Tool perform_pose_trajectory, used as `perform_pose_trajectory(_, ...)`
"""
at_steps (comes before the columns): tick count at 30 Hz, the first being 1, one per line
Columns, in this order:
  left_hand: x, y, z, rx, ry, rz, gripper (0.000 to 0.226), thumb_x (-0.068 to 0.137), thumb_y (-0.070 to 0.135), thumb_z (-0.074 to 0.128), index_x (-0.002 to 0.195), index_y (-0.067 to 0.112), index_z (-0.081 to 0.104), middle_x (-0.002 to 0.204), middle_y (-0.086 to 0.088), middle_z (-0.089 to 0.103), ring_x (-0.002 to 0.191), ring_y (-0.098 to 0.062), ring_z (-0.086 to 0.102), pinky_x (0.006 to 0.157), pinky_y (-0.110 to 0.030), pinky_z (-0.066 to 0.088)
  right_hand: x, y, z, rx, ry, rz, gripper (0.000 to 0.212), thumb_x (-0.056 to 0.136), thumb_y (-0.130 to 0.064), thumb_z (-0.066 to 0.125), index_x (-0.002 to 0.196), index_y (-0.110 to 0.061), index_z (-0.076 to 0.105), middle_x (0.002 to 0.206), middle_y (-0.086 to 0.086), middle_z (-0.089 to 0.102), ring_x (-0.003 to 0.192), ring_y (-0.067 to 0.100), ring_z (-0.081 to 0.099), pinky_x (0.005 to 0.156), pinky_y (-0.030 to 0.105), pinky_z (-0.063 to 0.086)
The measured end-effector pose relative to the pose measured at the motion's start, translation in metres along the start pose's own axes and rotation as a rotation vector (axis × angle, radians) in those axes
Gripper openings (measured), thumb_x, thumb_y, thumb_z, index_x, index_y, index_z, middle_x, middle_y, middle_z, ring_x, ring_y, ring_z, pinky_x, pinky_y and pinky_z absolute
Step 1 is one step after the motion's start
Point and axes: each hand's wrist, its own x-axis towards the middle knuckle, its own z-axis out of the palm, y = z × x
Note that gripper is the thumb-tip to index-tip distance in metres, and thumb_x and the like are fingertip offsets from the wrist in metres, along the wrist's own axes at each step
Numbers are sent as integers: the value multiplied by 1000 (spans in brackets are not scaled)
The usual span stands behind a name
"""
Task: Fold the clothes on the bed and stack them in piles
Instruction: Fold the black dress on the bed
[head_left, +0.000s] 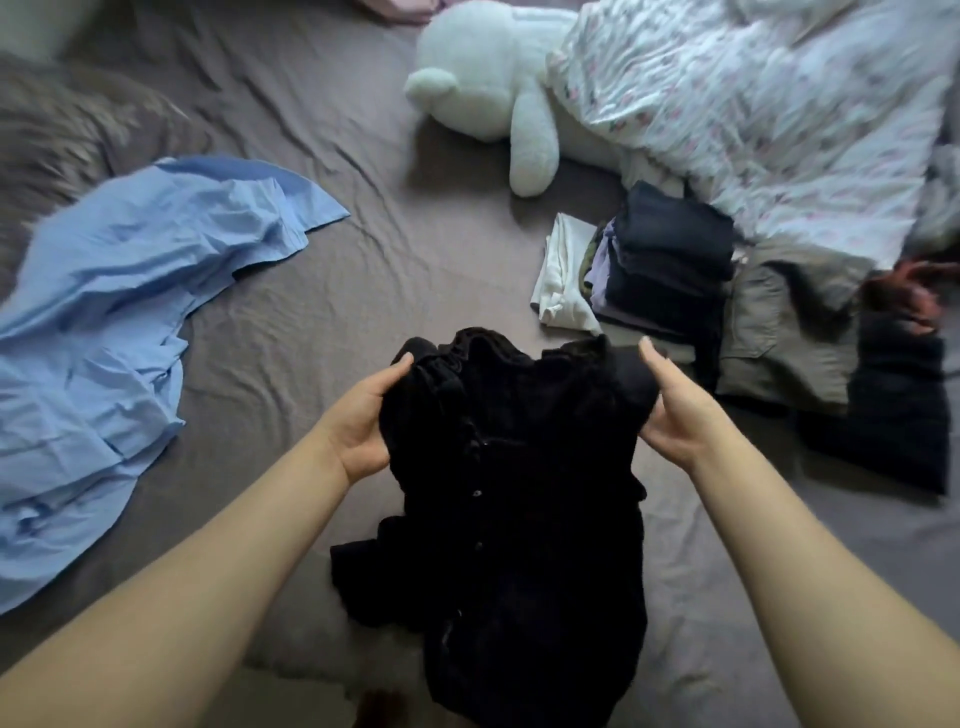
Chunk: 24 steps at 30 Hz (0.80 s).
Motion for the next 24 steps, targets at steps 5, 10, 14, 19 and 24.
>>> perform_pose_trajectory(5,-59,26,57,-55,-84,63,52,95,41,40,95,4,76,104,-17,71,92,-29,70,78,-42,58,-78,-55,10,-172,-163,-97,47,84,-15,58,129,0,56,111,11,69,92,19,69,68,27,57)
perform_pose_trajectory(10,-123,35,92,30,-84,153,45,97,36,41,93,9,77,100,-11,72,83,-24,72,69,-34,59,-156,-97,-3,-171,-299,-277,56,73,-11,69,126,2,55,119,20,63,104,30,64,78,34,58)
perform_pose_trajectory(14,-175,50,108,125,-59,404,35,91,23,52,120,10,66,121,-10,66,109,-22,64,88,-33,52,-208,-131,-22,-359,-215,-438,70,44,-22,93,105,-1,66,105,19,71,93,30,68,79,35,57)
perform_pose_trajectory(19,-239,69,137,201,-68,596,32,96,20,46,113,9,70,121,-8,67,108,-16,65,86,-25,54,-257,-157,-9,-441,-121,-607,14,79,4,70,92,-2,69,86,12,73,74,20,69,65,23,57)
perform_pose_trajectory(24,-286,89,160,161,-47,673,34,98,26,45,105,7,72,116,-11,67,106,-20,65,100,-35,46,-286,-182,10,-433,-233,-548,24,79,-7,72,101,-7,62,95,8,71,78,16,69,67,27,51)
